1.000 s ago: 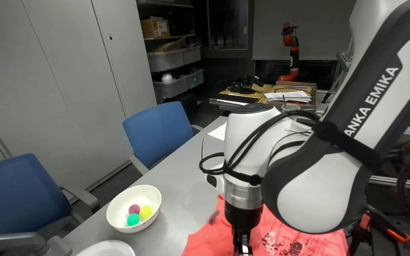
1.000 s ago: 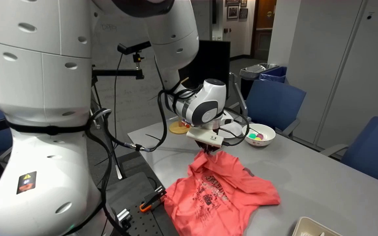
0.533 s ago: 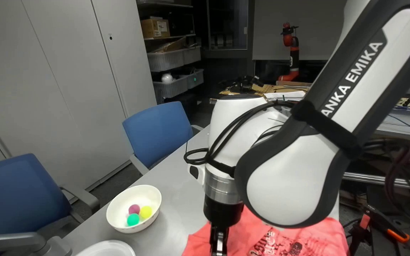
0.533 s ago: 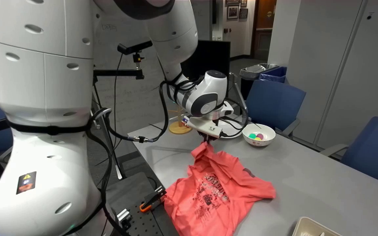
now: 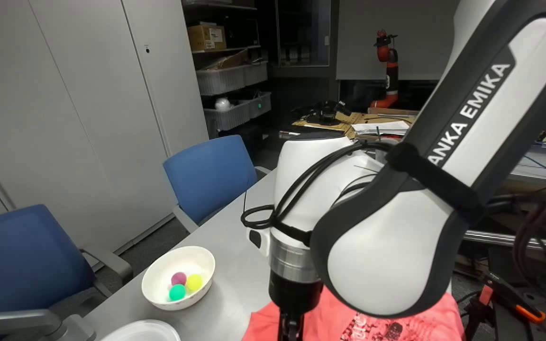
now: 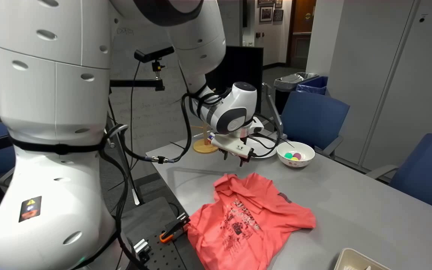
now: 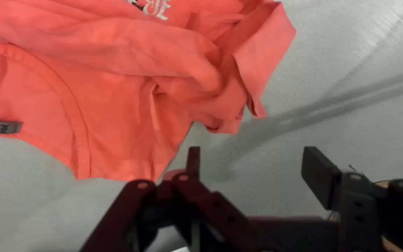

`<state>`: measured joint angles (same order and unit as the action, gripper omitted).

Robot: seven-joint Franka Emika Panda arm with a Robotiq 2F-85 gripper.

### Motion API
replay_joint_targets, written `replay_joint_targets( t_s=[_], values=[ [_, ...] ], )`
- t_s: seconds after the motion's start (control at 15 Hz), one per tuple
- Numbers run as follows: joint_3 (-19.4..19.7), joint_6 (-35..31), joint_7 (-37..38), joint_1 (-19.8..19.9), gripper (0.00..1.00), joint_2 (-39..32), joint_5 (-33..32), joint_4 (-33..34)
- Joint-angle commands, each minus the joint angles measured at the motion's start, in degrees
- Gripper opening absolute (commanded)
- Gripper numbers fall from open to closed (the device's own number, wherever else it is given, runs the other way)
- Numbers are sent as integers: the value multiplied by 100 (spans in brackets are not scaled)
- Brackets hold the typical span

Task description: Unfold the sweatshirt on the table

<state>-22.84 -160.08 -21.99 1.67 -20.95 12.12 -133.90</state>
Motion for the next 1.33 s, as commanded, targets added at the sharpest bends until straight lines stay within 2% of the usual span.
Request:
replay_joint_targets(
  t_s=[0.0, 0.13, 0.47, 0.73, 1.0, 1.27],
  values=[
    [236, 53, 163, -85, 100, -87, -93, -68],
    [248, 109, 37, 29, 100, -172, -67, -148],
    [43, 426, -1209, 485, 100, -477, -224, -126],
    [398, 487, -1495, 303, 99, -517, -837, -31],
    [1000, 35, -1031, -198, 93, -533, -1824, -23],
    [1263, -338, -584, -481, 93, -694, -2342, -22]
  ],
)
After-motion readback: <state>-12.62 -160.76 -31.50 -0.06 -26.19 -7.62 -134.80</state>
